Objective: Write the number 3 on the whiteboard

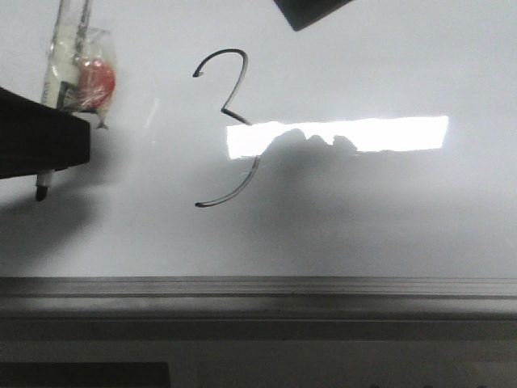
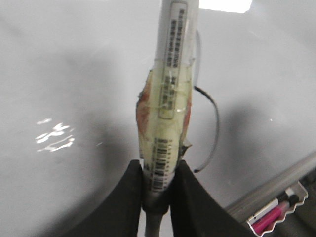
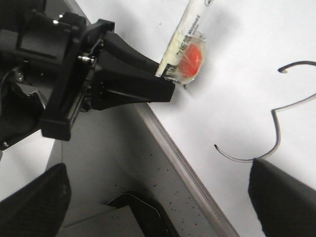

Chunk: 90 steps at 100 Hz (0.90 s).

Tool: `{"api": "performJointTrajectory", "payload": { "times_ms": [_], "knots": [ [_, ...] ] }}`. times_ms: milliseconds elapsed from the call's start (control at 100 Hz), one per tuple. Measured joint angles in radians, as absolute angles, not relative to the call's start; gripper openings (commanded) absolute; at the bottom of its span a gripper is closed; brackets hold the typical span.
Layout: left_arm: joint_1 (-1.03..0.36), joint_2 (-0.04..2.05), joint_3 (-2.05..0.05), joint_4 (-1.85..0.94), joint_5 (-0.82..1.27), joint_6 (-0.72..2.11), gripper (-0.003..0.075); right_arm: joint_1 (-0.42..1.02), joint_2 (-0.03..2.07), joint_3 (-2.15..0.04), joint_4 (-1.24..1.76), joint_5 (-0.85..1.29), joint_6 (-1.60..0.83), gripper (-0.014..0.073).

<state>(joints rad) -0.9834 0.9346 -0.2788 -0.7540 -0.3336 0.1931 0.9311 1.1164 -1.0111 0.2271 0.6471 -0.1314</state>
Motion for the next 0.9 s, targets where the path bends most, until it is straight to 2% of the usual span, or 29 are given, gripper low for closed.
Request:
{"api": "performJointTrajectory", "payload": {
  "times_ms": [250, 540, 590, 640, 740, 790, 830, 900],
  "knots": [
    [-0.983, 0.998, -0.289, -0.896, -0.332, 0.192, -0.0020, 0.931, 1.114, -1.011, 0.227, 0.647, -0.131, 0.0667],
    [-0.983, 1.028, -0.299, -0.900, -0.346, 0.190, -0.0011, 0.931, 1.114, -1.011, 0.227, 0.647, -0.131, 0.0667],
    [-0.983, 1.028, -0.299, -0.900, -0.348, 0.190, 0.0031, 0.931, 1.114, -1.011, 0.227, 0.647, -0.131, 0.0667],
    [-0.983, 1.028, -0.299, -0.900, -0.348, 0.190, 0.0109, 0.931, 1.114, -1.011, 0.227, 0.647, -0.131, 0.0667],
    [-0.983, 1.028, -0.299, -0.900, -0.352, 0.188, 0.0344, 0.931, 1.114, -1.011, 0.227, 0.647, -0.131, 0.0667],
    [-0.985, 1.028, -0.301, -0.905, -0.354, 0.188, 0.0432, 0.931, 1.114, -1.011, 0.227, 0.647, -0.131, 0.0667],
    [-0.989, 1.028, -0.303, -0.916, -0.358, 0.188, 0.0478, 0.930, 1.114, -1.011, 0.227, 0.647, -0.131, 0.0667],
    [-0.992, 1.026, -0.310, -0.919, -0.358, 0.188, 0.0494, 0.929, 1.114, -1.011, 0.227, 0.647, -0.129, 0.0666]
  ]
}}
